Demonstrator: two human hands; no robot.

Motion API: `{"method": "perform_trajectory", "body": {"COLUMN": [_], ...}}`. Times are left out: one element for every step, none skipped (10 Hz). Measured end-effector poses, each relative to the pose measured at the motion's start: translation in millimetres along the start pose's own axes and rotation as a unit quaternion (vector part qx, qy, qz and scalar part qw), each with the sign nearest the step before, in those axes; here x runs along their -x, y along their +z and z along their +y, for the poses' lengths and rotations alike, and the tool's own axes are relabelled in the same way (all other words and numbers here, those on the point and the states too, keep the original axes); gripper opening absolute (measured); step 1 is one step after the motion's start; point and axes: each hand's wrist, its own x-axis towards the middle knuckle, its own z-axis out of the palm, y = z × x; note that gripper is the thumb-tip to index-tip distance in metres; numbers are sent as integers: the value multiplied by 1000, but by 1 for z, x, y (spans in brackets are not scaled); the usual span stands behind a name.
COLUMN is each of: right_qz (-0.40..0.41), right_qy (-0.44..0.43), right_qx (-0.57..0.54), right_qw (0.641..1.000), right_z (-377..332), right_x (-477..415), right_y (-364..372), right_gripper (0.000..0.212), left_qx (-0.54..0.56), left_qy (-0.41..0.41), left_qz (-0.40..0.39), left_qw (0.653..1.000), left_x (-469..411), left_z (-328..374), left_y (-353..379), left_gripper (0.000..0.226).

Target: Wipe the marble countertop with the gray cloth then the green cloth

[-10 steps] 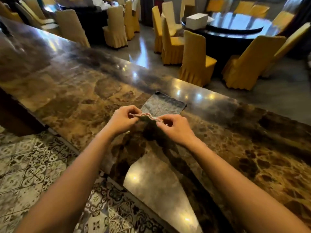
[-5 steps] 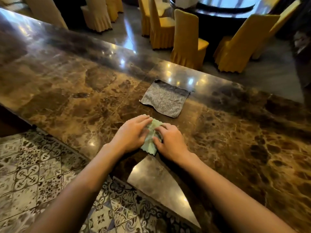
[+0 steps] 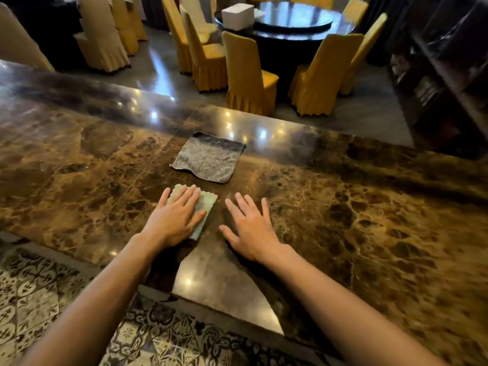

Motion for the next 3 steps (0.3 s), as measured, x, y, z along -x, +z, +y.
{"method": "perform_trajectory", "body": {"right_qz": [21, 57, 112], "right_qy": [45, 107, 186], "right_qx": [25, 51, 78], "right_qw": [998, 991, 973], "right_z": [45, 91, 136], "right_x": [37, 86, 136], "right_y": [-30, -71, -126], "right_gripper": [71, 72, 71], "left_qx": [19, 35, 40], "left_qy": [36, 79, 126], "left_qz": [40, 68, 129], "left_qw": [998, 994, 983], "left_x": [-3, -2, 10], "left_z": [49, 115, 182], "left_y": [-23, -50, -86], "left_gripper": [79, 77, 76]}}
